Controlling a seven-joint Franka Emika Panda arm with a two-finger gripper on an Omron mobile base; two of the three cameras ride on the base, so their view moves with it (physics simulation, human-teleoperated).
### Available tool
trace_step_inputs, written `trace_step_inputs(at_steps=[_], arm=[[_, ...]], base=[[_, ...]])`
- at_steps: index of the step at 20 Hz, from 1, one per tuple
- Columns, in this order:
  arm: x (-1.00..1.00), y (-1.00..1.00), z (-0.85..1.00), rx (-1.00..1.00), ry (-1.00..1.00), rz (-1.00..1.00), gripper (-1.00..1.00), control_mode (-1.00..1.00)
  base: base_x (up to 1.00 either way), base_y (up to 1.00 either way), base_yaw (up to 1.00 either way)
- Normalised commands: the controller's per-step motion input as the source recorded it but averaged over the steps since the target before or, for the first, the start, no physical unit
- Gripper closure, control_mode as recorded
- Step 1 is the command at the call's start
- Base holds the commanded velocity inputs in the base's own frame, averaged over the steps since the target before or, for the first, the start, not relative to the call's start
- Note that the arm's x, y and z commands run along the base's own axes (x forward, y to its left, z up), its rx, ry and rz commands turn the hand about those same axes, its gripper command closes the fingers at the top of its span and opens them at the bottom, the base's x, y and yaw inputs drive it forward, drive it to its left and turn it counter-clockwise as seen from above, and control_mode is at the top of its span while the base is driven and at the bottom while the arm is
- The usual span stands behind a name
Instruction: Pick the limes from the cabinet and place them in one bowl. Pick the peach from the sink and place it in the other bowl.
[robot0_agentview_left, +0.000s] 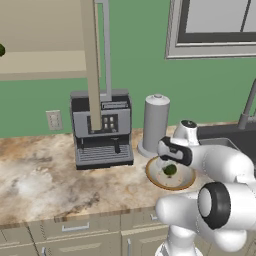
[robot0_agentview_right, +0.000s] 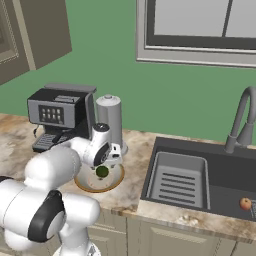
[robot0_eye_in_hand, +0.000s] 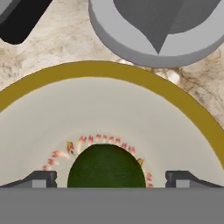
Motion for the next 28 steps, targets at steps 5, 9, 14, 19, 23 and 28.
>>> trace_step_inputs(at_steps=[5,9,14,19,23,28], arm=[[-0.41,-0.01,0.43,0.03,-0.01,-0.07,-1.0,-1.0],[-0.61,-0.11,0.65,0.01,-0.05,-0.06,-1.0,-1.0],[-0.56,0.13,0.69,-0.07,-0.05,-0.03,-1.0,-1.0],[-0.18,0.17,0.53,-0.18,0.0,-0.08,-1.0,-1.0],[-0.18,0.05,0.34,-0.15,-0.01,-0.12,-1.0,-1.0],[-0.2,-0.1,0.5,0.06,0.05,-0.24,-1.0,-1.0]], base=[[0.0,0.0,0.0],[0.0,0.0,0.0],[0.0,0.0,0.0],[0.0,0.0,0.0],[0.0,0.0,0.0],[0.0,0.0,0.0]])
